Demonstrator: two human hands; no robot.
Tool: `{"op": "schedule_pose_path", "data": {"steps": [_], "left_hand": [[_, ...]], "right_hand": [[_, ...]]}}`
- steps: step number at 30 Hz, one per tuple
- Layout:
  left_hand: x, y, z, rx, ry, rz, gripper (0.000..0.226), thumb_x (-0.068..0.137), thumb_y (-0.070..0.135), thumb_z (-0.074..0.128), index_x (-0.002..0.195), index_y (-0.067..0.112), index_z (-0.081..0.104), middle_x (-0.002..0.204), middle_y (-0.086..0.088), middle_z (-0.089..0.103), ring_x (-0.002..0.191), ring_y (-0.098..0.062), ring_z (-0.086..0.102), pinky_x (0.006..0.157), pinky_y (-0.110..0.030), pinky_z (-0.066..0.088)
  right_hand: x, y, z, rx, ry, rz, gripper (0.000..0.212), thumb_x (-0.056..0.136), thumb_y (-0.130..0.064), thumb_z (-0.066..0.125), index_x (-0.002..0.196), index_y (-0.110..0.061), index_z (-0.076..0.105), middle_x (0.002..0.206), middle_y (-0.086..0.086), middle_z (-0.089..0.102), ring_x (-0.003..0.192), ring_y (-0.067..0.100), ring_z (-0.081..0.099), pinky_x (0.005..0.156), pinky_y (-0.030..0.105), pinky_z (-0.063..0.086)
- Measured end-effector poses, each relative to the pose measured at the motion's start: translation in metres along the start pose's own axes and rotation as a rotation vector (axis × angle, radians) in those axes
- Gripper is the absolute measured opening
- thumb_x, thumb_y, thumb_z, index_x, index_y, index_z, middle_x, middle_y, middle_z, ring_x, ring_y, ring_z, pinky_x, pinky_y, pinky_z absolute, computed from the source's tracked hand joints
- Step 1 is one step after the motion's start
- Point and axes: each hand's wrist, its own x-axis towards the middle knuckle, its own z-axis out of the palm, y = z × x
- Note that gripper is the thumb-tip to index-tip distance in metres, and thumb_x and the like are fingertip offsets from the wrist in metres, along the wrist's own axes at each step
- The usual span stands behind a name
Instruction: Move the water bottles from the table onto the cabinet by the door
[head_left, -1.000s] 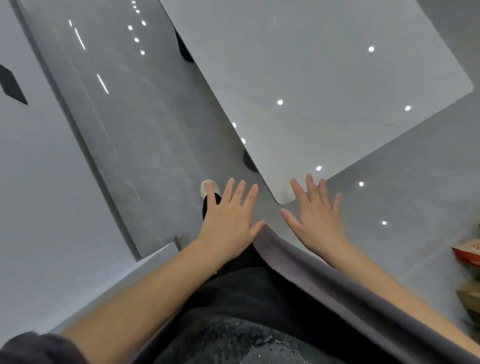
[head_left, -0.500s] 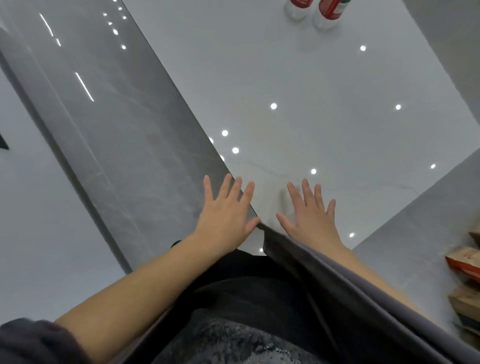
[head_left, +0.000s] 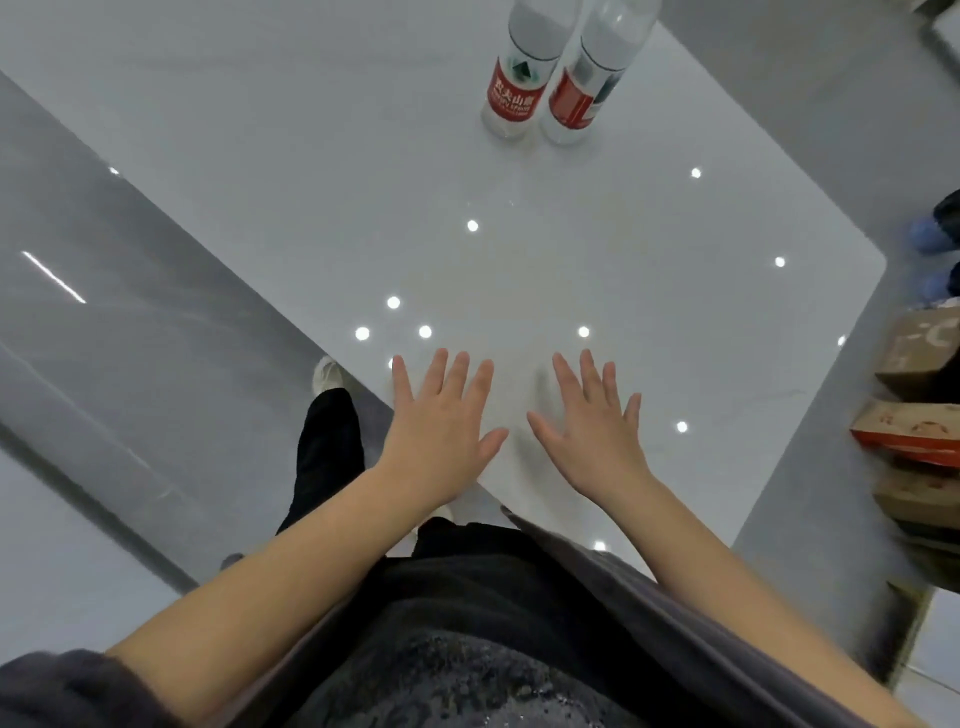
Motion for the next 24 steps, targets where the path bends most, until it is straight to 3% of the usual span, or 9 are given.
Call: {"op": "schedule_pose_path", "data": {"steps": [12, 21, 24], "left_hand": [[0.119, -0.13, -0.086, 0.216, -0.096, 0.295, 0.073, 0.097, 0.057, 0.023, 0.153, 0.017, 0.0, 0.161, -0.008, 0.006, 0.149, -0.029, -0.002, 0.114, -0.063, -0.002], [0.205, -0.144, -0.123, 0.061, -0.095, 0.247, 0.077, 0.096, 0.055, 0.036, 0.154, 0.015, 0.003, 0.161, -0.007, 0.012, 0.149, -0.027, 0.005, 0.117, -0.054, -0.001], [0.239, -0.145, -0.134, -0.132, -0.05, 0.209, 0.087, 0.091, 0.051, 0.053, 0.153, 0.012, 0.006, 0.159, -0.007, 0.019, 0.147, -0.027, 0.013, 0.119, -0.05, 0.007]], "right_hand": [[0.084, -0.1, -0.039, 0.34, 0.058, 0.275, 0.072, 0.1, -0.051, 0.036, 0.156, -0.029, -0.004, 0.164, 0.003, -0.013, 0.15, 0.028, -0.016, 0.119, 0.056, -0.005], [0.156, -0.09, -0.089, 0.69, 0.243, 0.353, 0.089, 0.092, -0.044, 0.059, 0.156, -0.029, -0.002, 0.165, 0.0, -0.002, 0.152, 0.025, -0.006, 0.12, 0.053, 0.004], [0.181, -0.082, -0.11, 0.924, 0.357, 0.31, 0.091, 0.089, -0.033, 0.068, 0.156, -0.024, 0.008, 0.164, -0.003, 0.011, 0.151, 0.018, 0.008, 0.121, 0.042, 0.017]]}}
